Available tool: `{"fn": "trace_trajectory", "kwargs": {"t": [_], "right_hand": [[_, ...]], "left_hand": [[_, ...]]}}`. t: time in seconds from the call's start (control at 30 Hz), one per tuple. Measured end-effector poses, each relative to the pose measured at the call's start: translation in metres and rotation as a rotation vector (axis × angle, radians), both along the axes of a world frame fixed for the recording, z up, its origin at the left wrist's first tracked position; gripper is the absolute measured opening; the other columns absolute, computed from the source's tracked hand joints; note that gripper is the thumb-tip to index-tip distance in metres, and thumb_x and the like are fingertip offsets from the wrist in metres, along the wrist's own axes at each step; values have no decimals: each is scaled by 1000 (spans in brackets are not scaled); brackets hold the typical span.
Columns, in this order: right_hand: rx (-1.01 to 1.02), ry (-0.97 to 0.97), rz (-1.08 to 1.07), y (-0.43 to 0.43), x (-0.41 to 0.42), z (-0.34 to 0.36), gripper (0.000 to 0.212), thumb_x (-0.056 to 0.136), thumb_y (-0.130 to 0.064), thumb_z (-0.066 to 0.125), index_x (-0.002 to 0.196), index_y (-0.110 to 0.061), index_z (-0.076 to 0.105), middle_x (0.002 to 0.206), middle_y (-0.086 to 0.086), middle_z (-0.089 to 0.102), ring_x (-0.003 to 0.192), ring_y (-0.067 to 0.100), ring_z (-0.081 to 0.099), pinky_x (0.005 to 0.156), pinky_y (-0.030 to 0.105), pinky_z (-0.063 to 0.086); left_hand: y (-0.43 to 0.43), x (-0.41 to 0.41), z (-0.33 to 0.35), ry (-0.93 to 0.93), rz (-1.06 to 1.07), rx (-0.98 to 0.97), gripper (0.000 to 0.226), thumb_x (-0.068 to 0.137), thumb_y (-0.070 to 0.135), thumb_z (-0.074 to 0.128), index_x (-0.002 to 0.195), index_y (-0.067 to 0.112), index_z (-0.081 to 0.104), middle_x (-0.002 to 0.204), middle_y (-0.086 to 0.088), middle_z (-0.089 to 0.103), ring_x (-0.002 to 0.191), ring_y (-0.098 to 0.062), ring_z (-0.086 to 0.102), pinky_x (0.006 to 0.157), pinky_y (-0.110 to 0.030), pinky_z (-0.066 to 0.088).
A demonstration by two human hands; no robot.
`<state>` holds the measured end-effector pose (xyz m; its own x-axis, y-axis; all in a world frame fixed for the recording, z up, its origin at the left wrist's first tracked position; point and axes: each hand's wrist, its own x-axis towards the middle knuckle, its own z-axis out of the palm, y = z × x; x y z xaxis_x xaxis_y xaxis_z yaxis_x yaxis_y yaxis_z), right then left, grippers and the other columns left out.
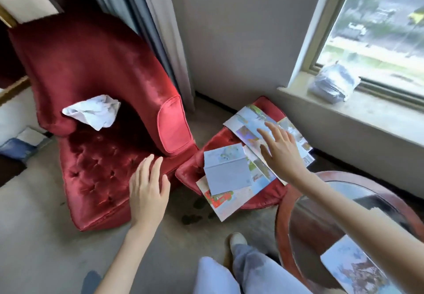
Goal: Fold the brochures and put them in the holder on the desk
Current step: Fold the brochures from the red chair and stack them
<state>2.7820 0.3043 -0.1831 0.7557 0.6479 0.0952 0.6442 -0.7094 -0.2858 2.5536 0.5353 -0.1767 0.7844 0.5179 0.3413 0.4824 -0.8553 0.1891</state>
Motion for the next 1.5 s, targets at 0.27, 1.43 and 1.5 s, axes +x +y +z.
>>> {"fn": "trace_trajectory", "kwargs": {"t": [0.27,1.43,1.5], "right_hand": [[-156,89,-219,29,13,-66,49,90,-14,55,137,-9,44,145,19,38,134,36,36,106,49,30],[-586,317,136,101,92,-375,56,84,-24,64,134,-24,38,136,0,43,126,24,38,104,37,29],[-564,298,118,100,90,-375,43,87,-16,57,127,-25,45,126,-2,52,117,24,44,100,35,31]], "left_hand": [[73,81,-74,86,-340,-72,38,86,7,44,121,3,59,129,-15,56,119,-30,53,101,-41,39],[83,206,-398,658,-753,-252,57,67,17,82,118,3,62,120,-10,65,108,-23,64,91,-49,45],[81,204,-398,616,-762,-248,51,64,10,84,111,3,66,112,-9,70,98,-21,68,87,-47,48]]}}
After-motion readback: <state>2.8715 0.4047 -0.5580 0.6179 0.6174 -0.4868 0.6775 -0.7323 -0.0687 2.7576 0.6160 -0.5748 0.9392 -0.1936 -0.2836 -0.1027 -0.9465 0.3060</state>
